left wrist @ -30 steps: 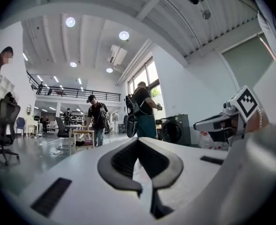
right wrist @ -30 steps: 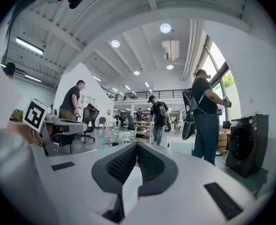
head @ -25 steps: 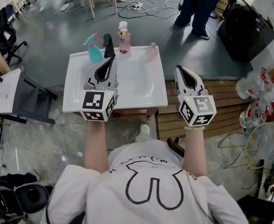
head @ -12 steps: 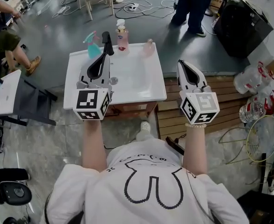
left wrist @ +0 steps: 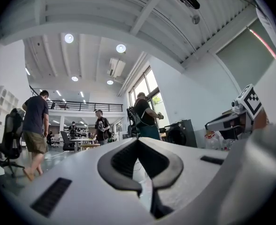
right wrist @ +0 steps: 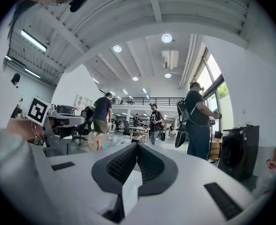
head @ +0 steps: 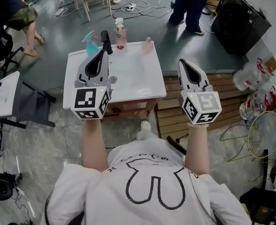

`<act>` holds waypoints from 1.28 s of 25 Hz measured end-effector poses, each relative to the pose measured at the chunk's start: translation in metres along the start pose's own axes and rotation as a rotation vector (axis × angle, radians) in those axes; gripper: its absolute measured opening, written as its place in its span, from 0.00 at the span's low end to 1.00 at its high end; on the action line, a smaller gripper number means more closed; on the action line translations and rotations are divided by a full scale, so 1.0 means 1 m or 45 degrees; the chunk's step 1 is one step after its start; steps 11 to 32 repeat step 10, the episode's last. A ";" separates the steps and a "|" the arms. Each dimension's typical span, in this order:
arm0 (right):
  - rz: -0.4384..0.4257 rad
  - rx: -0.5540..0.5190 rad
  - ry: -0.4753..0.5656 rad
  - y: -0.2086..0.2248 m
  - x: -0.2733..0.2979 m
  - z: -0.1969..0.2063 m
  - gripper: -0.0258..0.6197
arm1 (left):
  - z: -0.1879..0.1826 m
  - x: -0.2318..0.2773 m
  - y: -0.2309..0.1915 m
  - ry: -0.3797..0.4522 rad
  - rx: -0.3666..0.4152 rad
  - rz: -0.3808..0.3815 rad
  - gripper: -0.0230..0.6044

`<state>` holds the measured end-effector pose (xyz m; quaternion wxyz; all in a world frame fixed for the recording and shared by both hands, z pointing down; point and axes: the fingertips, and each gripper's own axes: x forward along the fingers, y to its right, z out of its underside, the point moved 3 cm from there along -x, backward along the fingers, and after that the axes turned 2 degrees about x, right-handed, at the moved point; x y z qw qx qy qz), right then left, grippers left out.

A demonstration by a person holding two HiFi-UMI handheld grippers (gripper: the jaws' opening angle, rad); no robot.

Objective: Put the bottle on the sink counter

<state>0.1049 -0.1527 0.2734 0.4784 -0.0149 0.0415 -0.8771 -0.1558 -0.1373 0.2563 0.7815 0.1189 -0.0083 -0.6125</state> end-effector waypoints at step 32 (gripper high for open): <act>-0.004 -0.020 -0.010 -0.005 -0.001 0.001 0.08 | 0.007 -0.003 -0.005 -0.023 0.005 -0.035 0.05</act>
